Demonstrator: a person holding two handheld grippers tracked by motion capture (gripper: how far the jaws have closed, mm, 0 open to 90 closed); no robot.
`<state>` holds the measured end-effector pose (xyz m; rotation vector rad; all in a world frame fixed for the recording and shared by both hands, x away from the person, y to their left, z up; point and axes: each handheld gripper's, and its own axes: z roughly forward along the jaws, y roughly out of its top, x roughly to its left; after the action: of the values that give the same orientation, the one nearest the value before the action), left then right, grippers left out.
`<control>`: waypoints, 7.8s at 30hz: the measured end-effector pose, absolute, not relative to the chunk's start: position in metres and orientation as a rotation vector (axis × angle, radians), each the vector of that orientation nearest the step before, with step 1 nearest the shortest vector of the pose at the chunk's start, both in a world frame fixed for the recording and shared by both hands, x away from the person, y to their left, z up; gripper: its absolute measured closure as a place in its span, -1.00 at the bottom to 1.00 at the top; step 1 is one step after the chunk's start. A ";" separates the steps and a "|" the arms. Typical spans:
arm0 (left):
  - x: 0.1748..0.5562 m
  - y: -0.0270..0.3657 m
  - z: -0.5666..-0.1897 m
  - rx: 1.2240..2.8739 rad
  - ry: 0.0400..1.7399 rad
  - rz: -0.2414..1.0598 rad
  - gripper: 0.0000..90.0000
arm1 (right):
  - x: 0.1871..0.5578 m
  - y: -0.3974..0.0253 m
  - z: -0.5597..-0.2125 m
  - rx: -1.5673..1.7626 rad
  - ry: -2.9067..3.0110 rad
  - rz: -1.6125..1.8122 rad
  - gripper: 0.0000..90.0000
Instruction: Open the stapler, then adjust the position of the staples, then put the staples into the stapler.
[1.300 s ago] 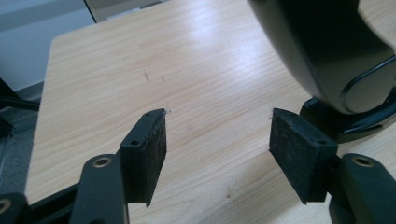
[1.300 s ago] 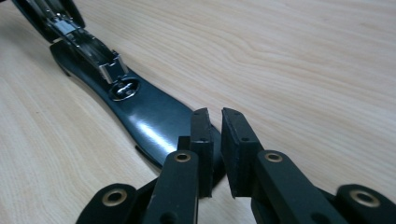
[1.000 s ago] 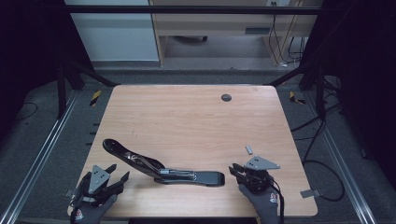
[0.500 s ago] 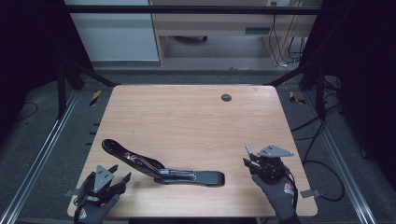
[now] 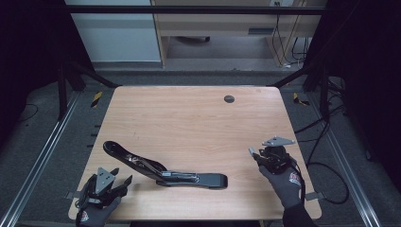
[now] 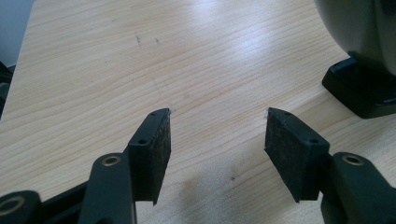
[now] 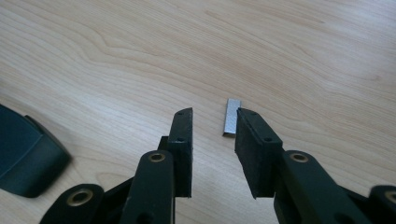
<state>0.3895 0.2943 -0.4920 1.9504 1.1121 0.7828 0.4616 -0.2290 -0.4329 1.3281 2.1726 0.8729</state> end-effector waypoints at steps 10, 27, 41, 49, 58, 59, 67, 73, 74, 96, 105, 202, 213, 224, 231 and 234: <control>0.390 0.295 -0.493 1.945 1.137 0.764 -0.10 | 0.483 -0.228 -0.434 1.341 2.207 0.802 0.52; 0.392 0.294 -0.496 1.965 1.150 0.748 -0.12 | 0.514 -0.226 -0.444 1.423 2.263 0.657 0.53; 0.393 0.294 -0.498 1.980 1.146 0.734 -0.12 | 0.530 -0.223 -0.447 1.472 2.302 0.611 0.55; 0.394 0.293 -0.499 1.988 1.144 0.730 -0.12 | 0.537 -0.220 -0.458 1.480 2.322 0.573 0.53; 0.394 0.293 -0.499 1.992 1.144 0.725 -0.13 | 0.541 -0.217 -0.465 1.496 2.335 0.561 0.56; 0.394 0.293 -0.499 1.993 1.144 0.724 -0.13 | 0.542 -0.216 -0.466 1.489 2.340 0.564 0.57; 0.394 0.293 -0.499 1.992 1.147 0.724 -0.13 | 0.544 -0.214 -0.470 1.500 2.364 0.529 0.73; 0.393 0.293 -0.499 1.995 1.146 0.724 -0.13 | 0.543 -0.214 -0.468 1.490 2.376 0.524 0.74; 0.393 0.293 -0.499 1.997 1.147 0.725 -0.13 | 0.541 -0.214 -0.467 1.478 2.378 0.521 0.74; 0.393 0.291 -0.499 2.015 1.146 0.726 -0.13 | 0.467 -0.212 -0.463 1.162 2.585 0.656 0.74; 0.393 0.290 -0.499 2.013 1.148 0.723 -0.13 | 0.461 -0.211 -0.471 1.134 2.609 0.632 0.74; 0.399 0.290 -0.502 2.016 1.153 0.666 -0.14 | 0.476 -0.163 -0.393 0.653 2.711 0.876 0.74; 0.398 0.290 -0.502 2.019 1.145 0.663 -0.14 | 0.484 -0.148 -0.391 0.515 2.799 0.817 0.74; 0.398 0.290 -0.502 2.012 1.148 0.660 -0.14 | 0.487 -0.129 -0.392 0.431 2.860 0.817 0.74; 0.398 0.290 -0.502 2.012 1.150 0.660 -0.14 | 0.489 -0.119 -0.392 0.380 2.874 0.819 0.74; 0.398 0.291 -0.502 2.010 1.151 0.658 -0.14 | 0.490 -0.117 -0.391 0.355 2.879 0.811 0.74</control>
<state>0.3984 0.2907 -0.5018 2.0099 1.1509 0.6576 0.4898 -0.1166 -0.3913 0.3549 2.8789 0.8111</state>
